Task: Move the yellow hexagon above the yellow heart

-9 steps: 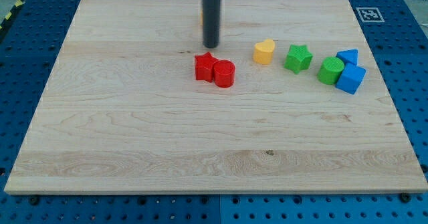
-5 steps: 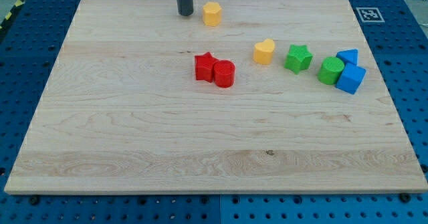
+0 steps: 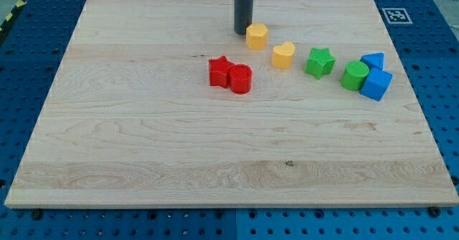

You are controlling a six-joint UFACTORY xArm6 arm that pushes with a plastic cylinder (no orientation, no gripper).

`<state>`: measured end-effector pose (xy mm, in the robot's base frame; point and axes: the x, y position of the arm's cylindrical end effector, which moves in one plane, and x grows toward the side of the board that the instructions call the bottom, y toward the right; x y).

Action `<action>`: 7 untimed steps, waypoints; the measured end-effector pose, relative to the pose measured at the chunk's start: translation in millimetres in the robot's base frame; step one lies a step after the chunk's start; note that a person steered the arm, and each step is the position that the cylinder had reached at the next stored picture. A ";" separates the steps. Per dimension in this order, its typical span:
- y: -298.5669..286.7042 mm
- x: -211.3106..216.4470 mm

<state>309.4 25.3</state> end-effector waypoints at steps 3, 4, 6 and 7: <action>45.2 53.4; 50.7 53.4; 74.7 64.3; 80.2 65.7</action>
